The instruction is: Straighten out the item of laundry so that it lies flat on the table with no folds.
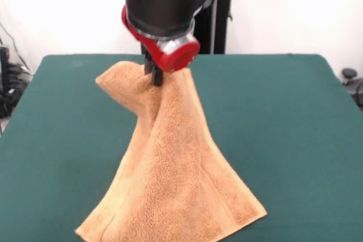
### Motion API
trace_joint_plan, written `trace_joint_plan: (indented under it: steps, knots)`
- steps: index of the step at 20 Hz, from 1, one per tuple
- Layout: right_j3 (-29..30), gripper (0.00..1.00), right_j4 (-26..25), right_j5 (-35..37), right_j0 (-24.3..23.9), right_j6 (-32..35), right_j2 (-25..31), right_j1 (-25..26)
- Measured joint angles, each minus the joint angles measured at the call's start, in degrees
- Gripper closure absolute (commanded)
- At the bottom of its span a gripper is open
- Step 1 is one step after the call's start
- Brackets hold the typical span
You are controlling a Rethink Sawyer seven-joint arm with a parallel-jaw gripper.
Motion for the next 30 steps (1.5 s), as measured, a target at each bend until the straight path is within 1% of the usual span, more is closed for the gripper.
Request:
trace_joint_plan:
  steps: [7, 10, 11, 13, 14, 15, 16, 17, 20, 21, 25, 30]
  knots:
    - [-1.4, 1.00, -0.1, 0.7, 1.2, 0.0, 0.0, -1.1]
    - [-1.1, 1.00, -0.2, -0.6, 1.4, 0.0, 0.2, -1.0]
    - [-0.1, 1.00, -0.2, -3.1, 1.1, 0.0, 0.7, -1.0]
    - [0.7, 1.00, -0.2, -4.9, 0.9, 0.0, 0.9, -1.0]
    - [1.5, 1.00, -0.2, -7.1, 0.7, 0.0, 1.1, -1.0]
    - [3.1, 1.00, -0.2, -10.9, 0.5, 0.0, 1.3, -0.9]
    - [3.5, 1.00, -0.2, -11.9, 0.4, 0.0, 1.3, -0.9]
    - [5.7, 1.00, -0.6, -16.9, 0.2, 0.0, 1.3, -0.8]
    - [7.8, 1.00, -1.2, -21.5, 0.0, 0.0, 1.3, -0.6]
    - [9.1, 1.00, -1.8, -24.2, -0.2, 0.0, 1.4, -0.5]
    - [12.1, 1.00, -3.1, -28.4, -0.8, 0.0, 1.4, -0.5]
    - [14.3, 1.00, -4.4, -28.7, -0.7, 0.0, 1.4, -1.0]
